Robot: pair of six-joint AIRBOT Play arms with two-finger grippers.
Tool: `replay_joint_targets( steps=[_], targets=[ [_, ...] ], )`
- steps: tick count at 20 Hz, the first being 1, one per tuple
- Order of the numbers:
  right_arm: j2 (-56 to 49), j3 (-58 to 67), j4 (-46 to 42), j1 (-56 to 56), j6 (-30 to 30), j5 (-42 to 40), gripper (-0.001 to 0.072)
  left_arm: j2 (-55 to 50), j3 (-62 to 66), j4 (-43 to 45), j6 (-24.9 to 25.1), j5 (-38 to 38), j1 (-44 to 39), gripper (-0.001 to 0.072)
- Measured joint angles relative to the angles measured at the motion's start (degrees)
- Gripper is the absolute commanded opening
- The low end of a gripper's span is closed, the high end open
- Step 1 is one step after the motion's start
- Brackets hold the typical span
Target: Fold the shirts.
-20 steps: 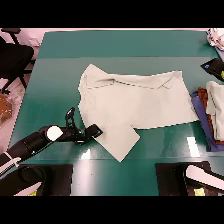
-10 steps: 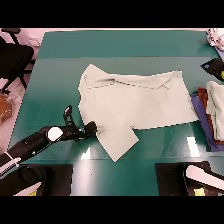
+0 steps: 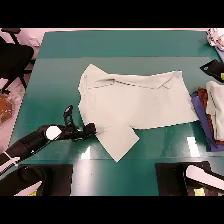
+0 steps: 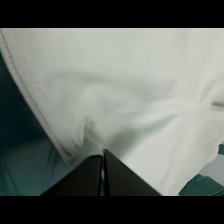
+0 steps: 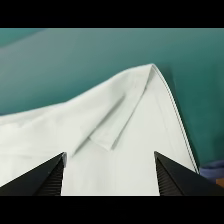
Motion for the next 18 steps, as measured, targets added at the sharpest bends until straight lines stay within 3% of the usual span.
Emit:
replay_joint_targets(
  steps=[10,14,18],
  targets=[
    [0.2,-1.7,-6.1,-3.4,5.6,22.3,0.0627,10.7,0.0,14.4,2.4,-12.4,20.6,0.0023],
    [1.2,-10.9,-6.9,-3.6,7.0,27.6,0.0628,11.6,0.0,16.7,3.7,-14.1,23.4,0.0023],
    [8.9,-22.7,-9.0,-3.6,7.9,29.4,0.0627,11.8,0.0,17.4,4.2,-14.4,24.2,0.0023]
  ],
)
